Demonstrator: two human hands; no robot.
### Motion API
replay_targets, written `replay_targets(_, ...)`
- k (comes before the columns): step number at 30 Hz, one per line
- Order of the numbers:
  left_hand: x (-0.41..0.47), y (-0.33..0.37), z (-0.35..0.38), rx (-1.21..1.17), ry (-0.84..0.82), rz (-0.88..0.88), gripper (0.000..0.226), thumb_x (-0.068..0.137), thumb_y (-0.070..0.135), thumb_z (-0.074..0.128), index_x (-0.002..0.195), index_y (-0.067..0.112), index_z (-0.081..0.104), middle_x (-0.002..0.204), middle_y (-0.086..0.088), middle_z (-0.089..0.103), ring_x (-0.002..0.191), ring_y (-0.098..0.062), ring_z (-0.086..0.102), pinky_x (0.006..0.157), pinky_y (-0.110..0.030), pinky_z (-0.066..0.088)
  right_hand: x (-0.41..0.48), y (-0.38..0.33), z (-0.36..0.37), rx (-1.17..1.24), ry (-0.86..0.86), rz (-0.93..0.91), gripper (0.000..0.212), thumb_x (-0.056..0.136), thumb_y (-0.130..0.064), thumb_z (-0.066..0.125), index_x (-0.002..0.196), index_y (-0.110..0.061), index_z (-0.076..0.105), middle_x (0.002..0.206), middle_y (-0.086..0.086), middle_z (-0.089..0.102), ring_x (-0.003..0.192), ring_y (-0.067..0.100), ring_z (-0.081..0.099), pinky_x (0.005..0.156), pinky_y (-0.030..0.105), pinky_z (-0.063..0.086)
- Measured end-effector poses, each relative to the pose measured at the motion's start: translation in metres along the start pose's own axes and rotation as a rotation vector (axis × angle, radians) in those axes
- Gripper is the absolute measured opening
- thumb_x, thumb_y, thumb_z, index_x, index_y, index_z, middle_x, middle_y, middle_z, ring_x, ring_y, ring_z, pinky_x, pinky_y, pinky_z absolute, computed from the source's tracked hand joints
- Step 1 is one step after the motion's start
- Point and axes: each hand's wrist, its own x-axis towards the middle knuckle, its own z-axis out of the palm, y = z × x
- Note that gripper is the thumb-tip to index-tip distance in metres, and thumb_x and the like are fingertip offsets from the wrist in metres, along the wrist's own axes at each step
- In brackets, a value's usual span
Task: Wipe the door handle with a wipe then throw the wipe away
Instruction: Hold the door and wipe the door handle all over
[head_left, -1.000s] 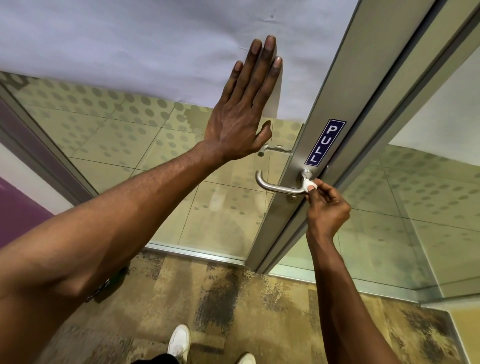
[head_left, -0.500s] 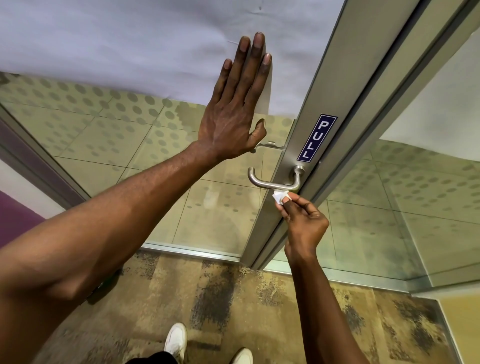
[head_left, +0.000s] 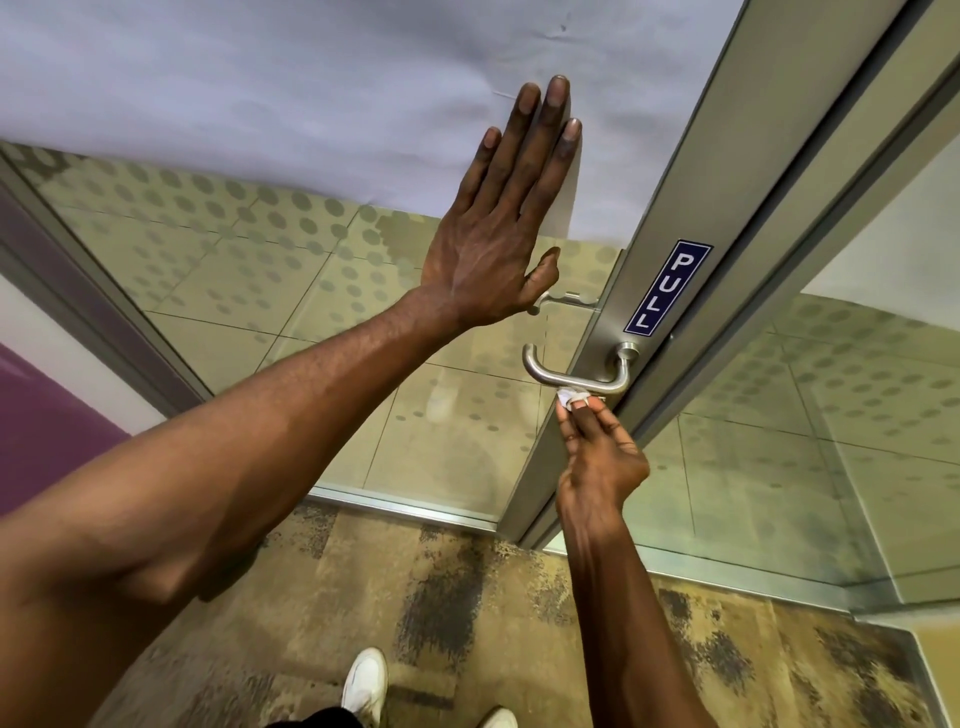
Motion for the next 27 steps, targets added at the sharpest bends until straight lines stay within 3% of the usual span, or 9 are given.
replay_targets(3, 0.000, -0.002, -0.002, 0.006, -0.008, 0.005, 0.105, 0.087, 0.039, 0.070, 0.173, -0.003, 0.027, 0.180, -0.035, 0.024, 0.170, -0.051, 0.022, 0.141, -0.060, 0.020, -0.011, 0.012, 0.017, 0.094, 0.026, 0.131, 0.023, 0.086, 0.020, 0.072, 0.107, 0.012, 0.070, 0.106, 0.026, 0.078, 0.085, 0.033, 0.081, 0.087, 0.044, 0.067)
replay_targets(8, -0.001, -0.004, -0.002, 0.016, -0.013, 0.012, 0.105, 0.088, 0.041, 0.068, 0.174, -0.001, 0.026, 0.181, -0.032, 0.024, 0.171, -0.049, 0.021, 0.141, -0.059, 0.020, -0.027, 0.028, 0.042, 0.167, 0.000, 0.261, 0.023, 0.086, 0.025, 0.066, 0.102, 0.008, 0.068, 0.092, 0.025, 0.078, 0.078, 0.033, 0.081, 0.081, 0.043, 0.067)
replay_targets(12, -0.001, -0.006, -0.001, 0.020, -0.011, 0.025, 0.105, 0.088, 0.042, 0.068, 0.175, 0.000, 0.025, 0.182, -0.030, 0.023, 0.172, -0.047, 0.021, 0.141, -0.059, 0.021, -0.041, 0.027, 0.048, 0.011, -0.131, 0.221, 0.024, 0.088, 0.020, 0.069, 0.109, 0.011, 0.071, 0.092, 0.019, 0.082, 0.088, 0.033, 0.082, 0.083, 0.040, 0.068)
replay_targets(15, -0.002, -0.008, -0.002, 0.020, -0.013, 0.034, 0.104, 0.088, 0.040, 0.066, 0.175, 0.001, 0.024, 0.182, -0.029, 0.023, 0.172, -0.046, 0.021, 0.141, -0.059, 0.022, -0.046, 0.014, 0.042, -0.305, -0.211, -0.081, 0.025, 0.089, 0.009, 0.076, 0.113, 0.005, 0.076, 0.105, 0.014, 0.082, 0.098, 0.026, 0.081, 0.085, 0.033, 0.066)
replay_targets(18, -0.002, -0.007, -0.003, 0.013, -0.011, 0.034, 0.105, 0.087, 0.037, 0.066, 0.176, 0.001, 0.024, 0.183, -0.028, 0.023, 0.172, -0.045, 0.021, 0.141, -0.058, 0.022, -0.035, -0.005, 0.026, -0.812, -0.178, -0.641, 0.022, 0.093, -0.007, 0.078, 0.112, -0.017, 0.081, 0.108, -0.004, 0.081, 0.100, 0.013, 0.075, 0.084, 0.027, 0.061)
replay_targets(21, -0.003, -0.007, -0.003, 0.021, -0.020, 0.029, 0.105, 0.086, 0.037, 0.064, 0.176, 0.002, 0.022, 0.184, -0.027, 0.021, 0.173, -0.044, 0.019, 0.141, -0.058, 0.021, -0.013, -0.026, 0.008, -1.210, -0.180, -1.150, 0.021, 0.095, -0.003, 0.075, 0.112, -0.012, 0.081, 0.109, 0.001, 0.080, 0.100, 0.020, 0.066, 0.079, 0.024, 0.050)
replay_targets(24, -0.003, -0.007, -0.004, 0.032, -0.022, 0.033, 0.105, 0.087, 0.038, 0.062, 0.177, 0.003, 0.020, 0.184, -0.025, 0.019, 0.173, -0.043, 0.018, 0.143, -0.056, 0.018, 0.007, -0.043, -0.007, -1.428, -0.245, -1.296, 0.022, 0.094, 0.005, 0.072, 0.112, -0.005, 0.080, 0.109, 0.009, 0.081, 0.095, 0.023, 0.061, 0.073, 0.015, 0.034)
replay_targets(27, -0.004, -0.007, -0.004, 0.050, -0.023, 0.030, 0.106, 0.088, 0.040, 0.062, 0.177, 0.004, 0.019, 0.185, -0.024, 0.018, 0.174, -0.042, 0.017, 0.143, -0.055, 0.018, 0.013, -0.046, -0.010, -1.543, -0.315, -1.331, 0.026, 0.093, 0.008, 0.072, 0.114, -0.005, 0.080, 0.111, 0.008, 0.081, 0.095, 0.022, 0.060, 0.076, 0.018, 0.038)
